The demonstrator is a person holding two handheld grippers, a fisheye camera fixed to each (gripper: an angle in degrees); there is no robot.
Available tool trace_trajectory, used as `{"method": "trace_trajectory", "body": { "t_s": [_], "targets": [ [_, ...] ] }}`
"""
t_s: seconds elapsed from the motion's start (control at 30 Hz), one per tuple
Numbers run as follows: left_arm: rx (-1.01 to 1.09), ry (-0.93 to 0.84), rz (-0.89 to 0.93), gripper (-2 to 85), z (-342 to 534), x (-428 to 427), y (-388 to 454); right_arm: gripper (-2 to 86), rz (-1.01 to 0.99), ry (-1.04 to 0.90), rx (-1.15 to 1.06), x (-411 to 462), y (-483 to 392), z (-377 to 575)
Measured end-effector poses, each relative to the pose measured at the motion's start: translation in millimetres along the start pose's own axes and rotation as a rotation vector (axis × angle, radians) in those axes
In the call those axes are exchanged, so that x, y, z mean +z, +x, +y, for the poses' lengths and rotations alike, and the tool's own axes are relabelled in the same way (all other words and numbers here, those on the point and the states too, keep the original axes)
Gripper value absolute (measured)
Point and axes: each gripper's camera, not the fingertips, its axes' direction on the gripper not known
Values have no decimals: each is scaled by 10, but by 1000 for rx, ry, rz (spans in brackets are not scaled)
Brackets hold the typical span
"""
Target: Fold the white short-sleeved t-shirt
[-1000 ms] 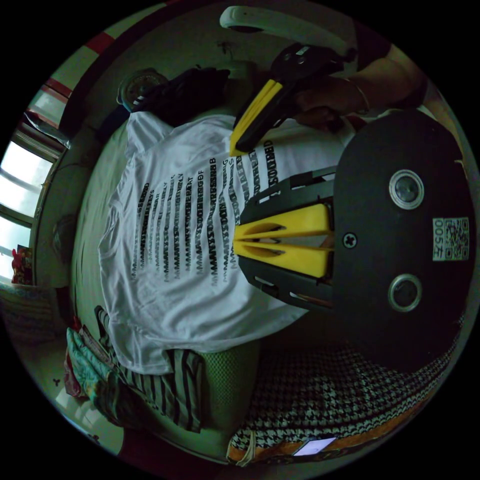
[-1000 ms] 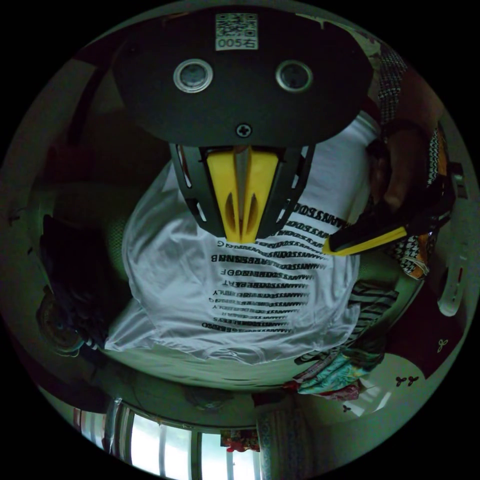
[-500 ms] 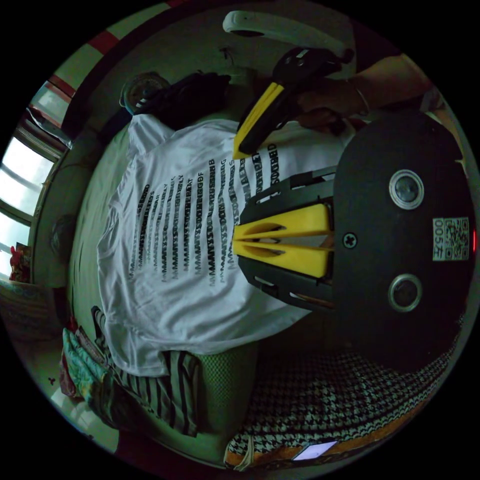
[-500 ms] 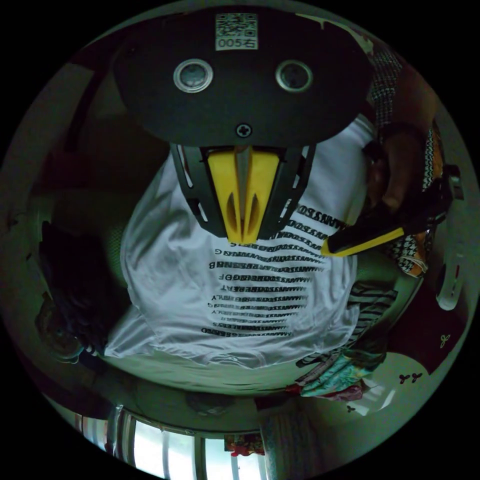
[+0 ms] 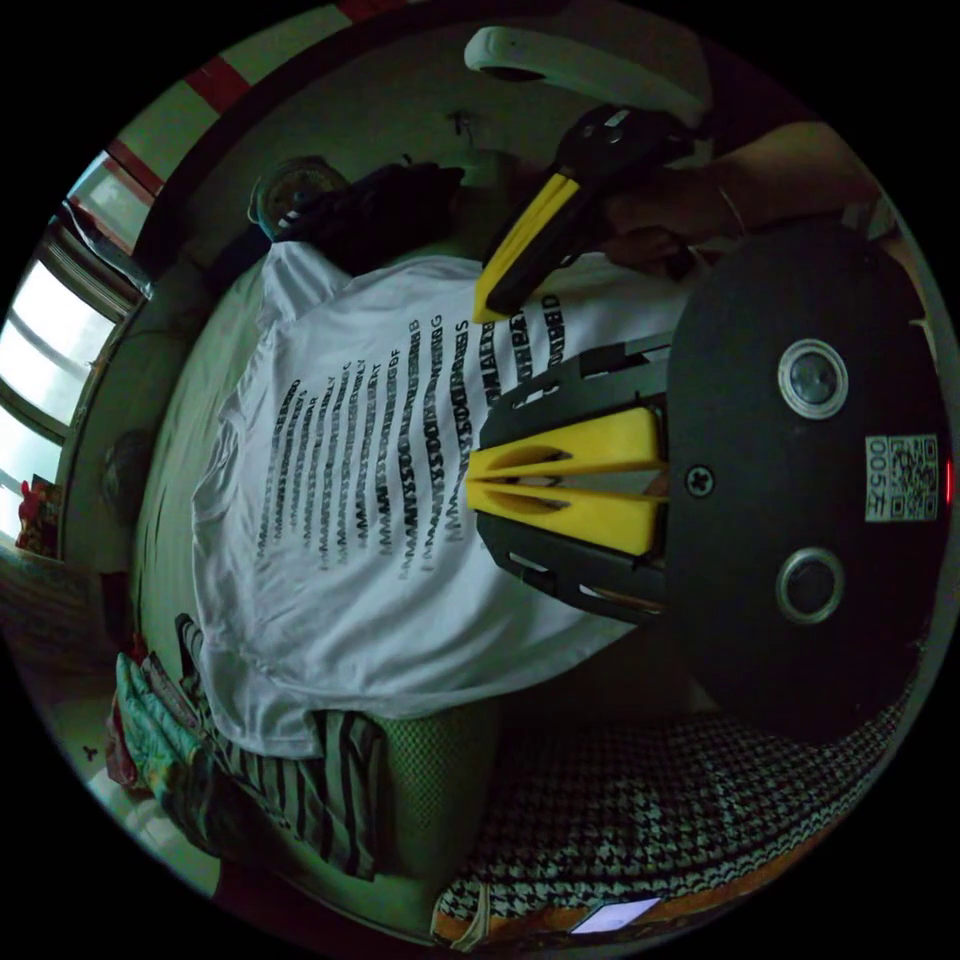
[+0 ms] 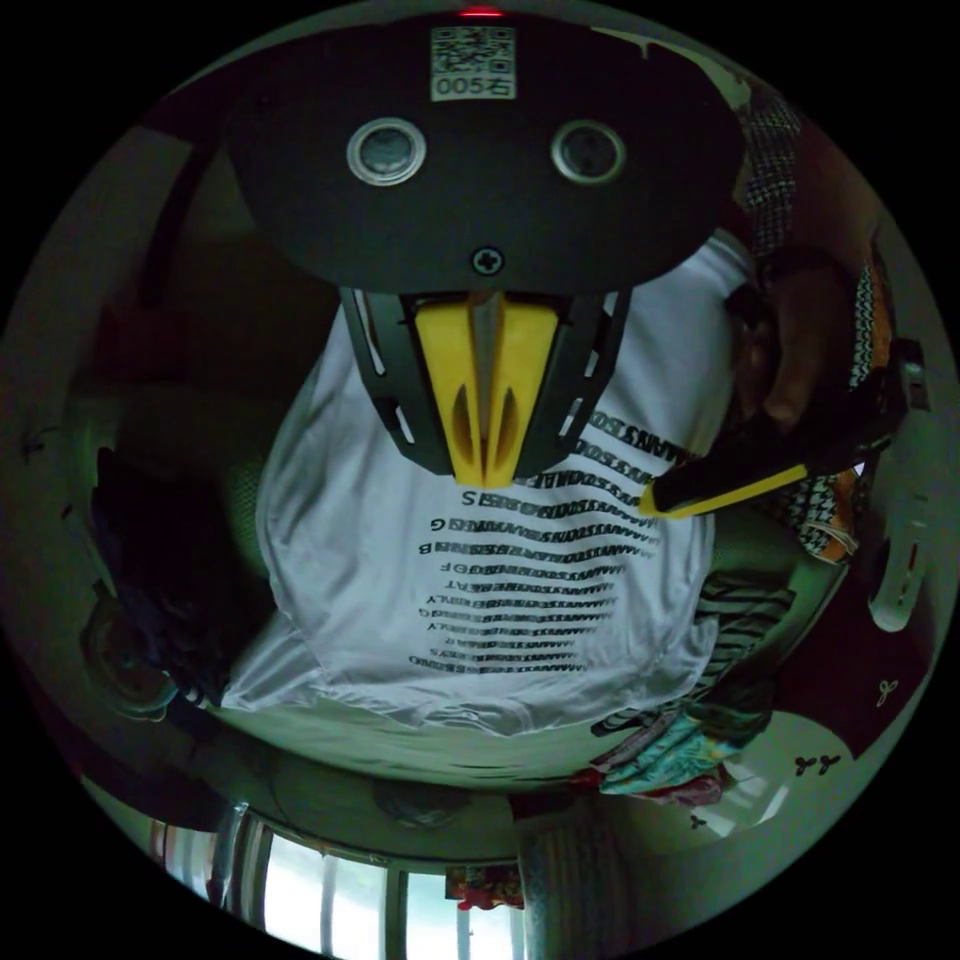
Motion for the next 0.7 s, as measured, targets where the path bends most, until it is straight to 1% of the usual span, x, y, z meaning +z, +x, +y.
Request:
{"method": "trace_trajectory", "body": {
  "t_s": [0.13, 0.3, 0.37, 0.47, 0.57, 0.7],
  "targets": [
    [-2, -3, 11, -6, 0, -15, -24, -11, -38, 6, 18, -13, 28, 27],
    [-35, 3, 80, -6, 20, -42, -99, -12, 32, 0, -9, -28, -99, 56],
    [-24, -3, 77, -5, 19, -51, -82, -12, 62, 6, -30, -49, -167, 93],
    [74, 18, 11, -3, 51, -88, 26, -12, 97, 5, -33, -62, -224, 117],
    [87, 32, -32, -3, 85, -127, 104, -12, 140, 5, -37, -76, -289, 148],
    [61, 16, 26, -2, 79, -146, 95, -11, 154, -6, -43, -91, -319, 166]
  ]
}}
